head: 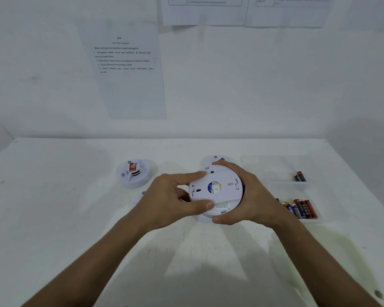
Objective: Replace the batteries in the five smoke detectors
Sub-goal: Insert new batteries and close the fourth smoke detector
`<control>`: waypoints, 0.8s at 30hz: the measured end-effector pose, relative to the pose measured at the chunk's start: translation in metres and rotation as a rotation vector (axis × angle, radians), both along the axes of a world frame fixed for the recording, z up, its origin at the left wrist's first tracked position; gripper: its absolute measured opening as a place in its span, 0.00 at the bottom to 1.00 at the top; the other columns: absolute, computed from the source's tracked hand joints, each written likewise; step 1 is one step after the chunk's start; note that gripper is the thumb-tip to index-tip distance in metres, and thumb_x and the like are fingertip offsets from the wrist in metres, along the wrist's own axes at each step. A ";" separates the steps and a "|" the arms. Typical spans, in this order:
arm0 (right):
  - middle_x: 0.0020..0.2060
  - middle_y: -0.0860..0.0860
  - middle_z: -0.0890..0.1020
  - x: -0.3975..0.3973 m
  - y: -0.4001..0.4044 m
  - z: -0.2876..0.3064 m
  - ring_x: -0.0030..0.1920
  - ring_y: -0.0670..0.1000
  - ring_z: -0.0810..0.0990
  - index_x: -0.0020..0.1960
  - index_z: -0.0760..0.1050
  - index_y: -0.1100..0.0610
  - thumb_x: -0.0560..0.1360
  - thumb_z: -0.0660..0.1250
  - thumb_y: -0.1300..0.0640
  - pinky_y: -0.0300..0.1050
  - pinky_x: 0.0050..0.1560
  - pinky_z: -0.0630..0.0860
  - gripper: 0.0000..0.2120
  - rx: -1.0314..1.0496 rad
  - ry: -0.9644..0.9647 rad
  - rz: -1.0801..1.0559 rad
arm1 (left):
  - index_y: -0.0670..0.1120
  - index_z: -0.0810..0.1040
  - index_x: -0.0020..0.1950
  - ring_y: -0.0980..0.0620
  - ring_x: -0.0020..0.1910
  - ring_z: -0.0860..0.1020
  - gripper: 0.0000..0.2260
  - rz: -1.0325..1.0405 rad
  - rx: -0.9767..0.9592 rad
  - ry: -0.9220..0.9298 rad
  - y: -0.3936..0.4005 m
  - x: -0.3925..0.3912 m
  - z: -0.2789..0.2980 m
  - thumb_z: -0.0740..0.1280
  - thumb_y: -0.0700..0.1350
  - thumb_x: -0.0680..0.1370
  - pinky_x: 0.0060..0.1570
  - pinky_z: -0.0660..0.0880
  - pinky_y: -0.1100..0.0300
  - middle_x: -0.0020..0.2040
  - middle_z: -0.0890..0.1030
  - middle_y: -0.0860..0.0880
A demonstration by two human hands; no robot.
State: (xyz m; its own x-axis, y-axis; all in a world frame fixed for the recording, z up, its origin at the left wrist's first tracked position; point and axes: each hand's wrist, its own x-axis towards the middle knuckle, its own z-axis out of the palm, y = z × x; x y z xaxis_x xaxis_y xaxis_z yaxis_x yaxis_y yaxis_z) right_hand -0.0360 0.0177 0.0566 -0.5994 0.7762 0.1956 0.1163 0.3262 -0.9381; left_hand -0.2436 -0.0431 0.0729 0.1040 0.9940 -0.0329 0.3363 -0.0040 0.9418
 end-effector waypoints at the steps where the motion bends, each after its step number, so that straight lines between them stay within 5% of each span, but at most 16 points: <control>1: 0.62 0.50 0.78 0.002 0.000 0.002 0.62 0.48 0.78 0.67 0.72 0.50 0.56 0.83 0.66 0.38 0.55 0.78 0.43 -0.014 0.000 0.014 | 0.58 0.76 0.64 0.47 0.41 0.85 0.29 -0.039 -0.005 0.009 0.001 -0.002 0.000 0.80 0.49 0.65 0.49 0.82 0.51 0.43 0.86 0.52; 4: 0.60 0.51 0.80 0.007 0.000 0.003 0.62 0.52 0.79 0.66 0.73 0.51 0.57 0.81 0.70 0.40 0.54 0.79 0.42 -0.055 0.000 0.069 | 0.59 0.74 0.65 0.47 0.43 0.85 0.29 -0.120 0.001 0.031 0.004 -0.007 0.001 0.79 0.48 0.67 0.51 0.81 0.49 0.43 0.87 0.49; 9: 0.58 0.52 0.82 0.009 0.001 0.002 0.60 0.53 0.80 0.67 0.73 0.54 0.56 0.81 0.72 0.43 0.52 0.80 0.43 -0.097 -0.023 0.118 | 0.57 0.73 0.65 0.54 0.44 0.85 0.27 -0.214 0.015 0.079 0.004 -0.009 0.006 0.76 0.40 0.70 0.44 0.81 0.63 0.47 0.86 0.56; 13: 0.59 0.49 0.81 0.011 0.000 0.004 0.61 0.50 0.79 0.66 0.73 0.49 0.57 0.81 0.73 0.41 0.54 0.80 0.43 -0.088 -0.030 0.121 | 0.52 0.73 0.69 0.54 0.46 0.85 0.29 -0.205 0.019 0.088 0.007 -0.010 0.003 0.76 0.40 0.70 0.47 0.81 0.62 0.50 0.85 0.53; 19: 0.64 0.40 0.66 0.010 0.003 -0.008 0.65 0.47 0.69 0.67 0.59 0.40 0.56 0.84 0.51 0.42 0.58 0.75 0.48 0.219 -0.360 -0.024 | 0.57 0.70 0.70 0.48 0.45 0.83 0.34 -0.164 0.066 0.045 0.011 -0.013 -0.003 0.78 0.41 0.69 0.49 0.82 0.50 0.54 0.83 0.52; 22: 0.72 0.35 0.59 0.012 0.005 -0.007 0.67 0.40 0.65 0.73 0.50 0.33 0.59 0.82 0.51 0.31 0.59 0.68 0.54 0.212 -0.421 0.015 | 0.54 0.66 0.72 0.48 0.47 0.83 0.36 -0.128 0.060 -0.152 0.009 -0.014 -0.001 0.76 0.35 0.69 0.50 0.81 0.53 0.56 0.83 0.49; 24: 0.70 0.35 0.64 0.010 0.006 -0.007 0.64 0.39 0.69 0.72 0.55 0.34 0.60 0.81 0.55 0.30 0.56 0.72 0.51 0.199 -0.368 0.038 | 0.55 0.67 0.71 0.50 0.49 0.81 0.36 -0.115 0.088 -0.129 0.008 -0.014 -0.004 0.76 0.35 0.69 0.48 0.80 0.56 0.58 0.81 0.52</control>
